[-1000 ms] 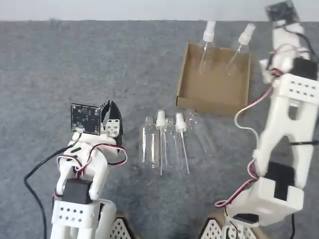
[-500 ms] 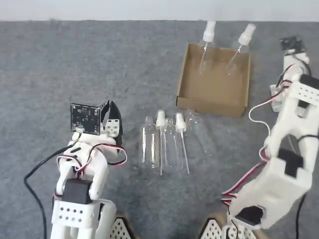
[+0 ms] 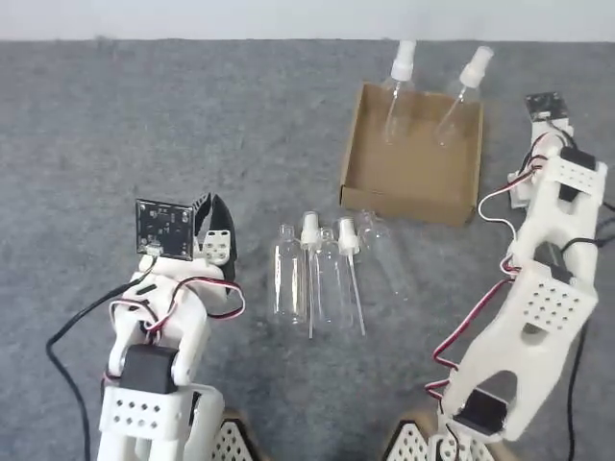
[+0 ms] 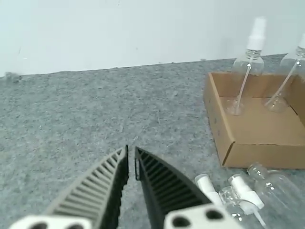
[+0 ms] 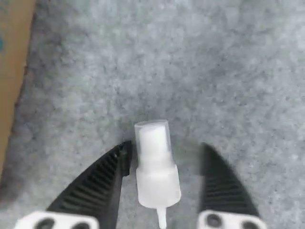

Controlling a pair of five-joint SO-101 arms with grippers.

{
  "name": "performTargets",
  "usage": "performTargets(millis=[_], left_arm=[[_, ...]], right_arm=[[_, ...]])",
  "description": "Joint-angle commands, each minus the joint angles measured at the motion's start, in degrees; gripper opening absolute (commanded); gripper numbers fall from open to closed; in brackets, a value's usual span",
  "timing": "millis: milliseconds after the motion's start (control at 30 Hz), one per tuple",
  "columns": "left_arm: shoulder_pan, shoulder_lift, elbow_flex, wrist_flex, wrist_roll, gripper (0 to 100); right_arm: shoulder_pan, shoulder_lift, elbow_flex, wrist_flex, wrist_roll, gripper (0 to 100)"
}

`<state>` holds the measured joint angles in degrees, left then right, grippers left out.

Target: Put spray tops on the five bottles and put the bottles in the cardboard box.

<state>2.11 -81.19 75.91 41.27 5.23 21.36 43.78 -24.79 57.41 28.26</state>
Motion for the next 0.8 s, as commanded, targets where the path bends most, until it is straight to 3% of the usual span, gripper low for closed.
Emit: performTargets(millis=[0, 300, 500, 633, 767], left_arm=[[-0.2, -0.7, -0.5, -1.5, 0.4, 1], [-0.2, -0.9, -0.5, -1.5, 0.4, 1], [-0.3, -1.1, -0.5, -1.5, 0.2, 1], [-0.4, -1.1, -0.6, -1.4, -0.1, 1], [-4.0, -0.7, -2.2, -1.1, -0.1, 1]], right_arm=[[2.1, -1.6, -3.9, 0.7, -0.6, 3.4], [2.9, -14.0, -11.1, 21.5, -1.2, 2.6], [-0.7, -27.8, -11.2, 33.3, -6.9, 2.6], [-9.8, -36.5, -11.2, 41.2, -10.1, 2.6], [-24.7, -42.2, -11.0, 44.5, -17.2, 2.7]])
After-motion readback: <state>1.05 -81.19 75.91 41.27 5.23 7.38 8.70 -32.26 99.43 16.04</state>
